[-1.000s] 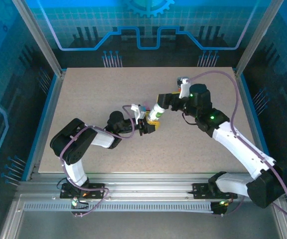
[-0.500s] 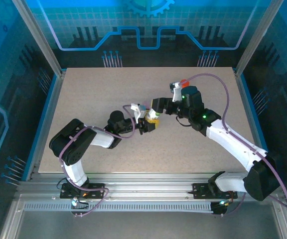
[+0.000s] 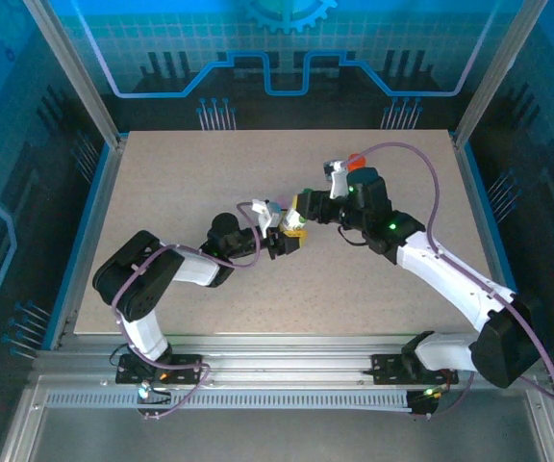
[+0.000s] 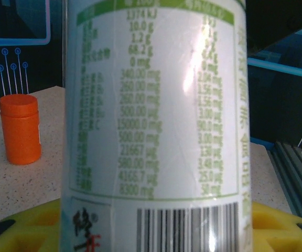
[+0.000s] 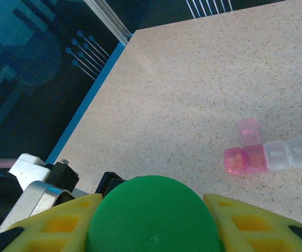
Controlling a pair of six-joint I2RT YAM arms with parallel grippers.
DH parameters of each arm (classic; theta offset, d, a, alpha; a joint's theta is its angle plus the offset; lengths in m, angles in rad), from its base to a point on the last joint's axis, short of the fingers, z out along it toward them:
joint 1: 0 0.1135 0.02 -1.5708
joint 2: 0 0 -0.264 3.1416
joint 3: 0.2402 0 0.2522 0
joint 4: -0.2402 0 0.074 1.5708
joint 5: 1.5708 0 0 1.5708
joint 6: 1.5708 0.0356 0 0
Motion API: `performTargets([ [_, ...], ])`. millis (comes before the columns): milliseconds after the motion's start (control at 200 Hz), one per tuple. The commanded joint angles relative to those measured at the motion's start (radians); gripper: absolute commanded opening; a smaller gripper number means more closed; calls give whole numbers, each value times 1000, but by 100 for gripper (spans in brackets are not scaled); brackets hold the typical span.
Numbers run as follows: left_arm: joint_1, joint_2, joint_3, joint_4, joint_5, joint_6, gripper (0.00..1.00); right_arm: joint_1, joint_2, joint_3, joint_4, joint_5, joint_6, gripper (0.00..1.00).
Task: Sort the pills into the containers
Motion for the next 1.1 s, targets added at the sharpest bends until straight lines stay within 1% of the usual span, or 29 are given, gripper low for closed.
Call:
performTargets([
  [0, 2, -45, 34, 22, -9, 20, 38, 28, -26, -18, -16, 31, -38, 31],
  [20, 3, -45, 33, 21, -10, 20, 44, 29, -30, -19, -15, 36, -41, 30],
  [85, 2, -45, 36, 15, -10, 20, 69, 37, -39, -19, -16, 46, -49, 30],
  [110, 2, -45, 39, 10, -10, 20, 84, 40, -42, -21, -13, 47, -50, 29],
  [135, 2, -45, 43, 3, -8, 20, 95, 43, -44, -22, -13, 48, -50, 29],
  [160, 1, -44, 46, -1, -8, 19, 98, 46, -44, -21, -11, 48, -50, 29],
  [240, 0, -39, 44, 15, -8, 18, 99, 54, -44, -18, -8, 51, -49, 29],
  [300, 1, -38, 41, 29, -6, 17, 96, 57, -44, -19, -6, 52, -47, 28],
  [405, 1, -45, 44, 6, 7, 27, 87, 58, -51, -22, 6, 55, -41, 29],
  [475, 1, -48, 48, -7, 17, 29, 83, 59, -51, -15, 6, 58, -42, 29],
  [565, 1, -45, 51, -19, 30, 26, 71, 60, -52, -17, 13, 66, -43, 29],
  [640, 0, -44, 53, -22, 32, 19, 68, 59, -49, -15, 15, 68, -42, 29],
  [710, -1, -44, 57, -33, 40, 17, 60, 60, -48, -16, 22, 67, -39, 29],
  [826, -1, -47, 68, -73, 52, 21, 55, 62, -50, -10, 25, 71, -39, 28],
  [961, -3, -53, 69, -80, 53, 29, 37, 67, -44, -1, 19, 72, -40, 28],
  [1096, -3, -62, 67, -78, 46, 35, 31, 69, -49, -7, 22, 80, -36, 29],
])
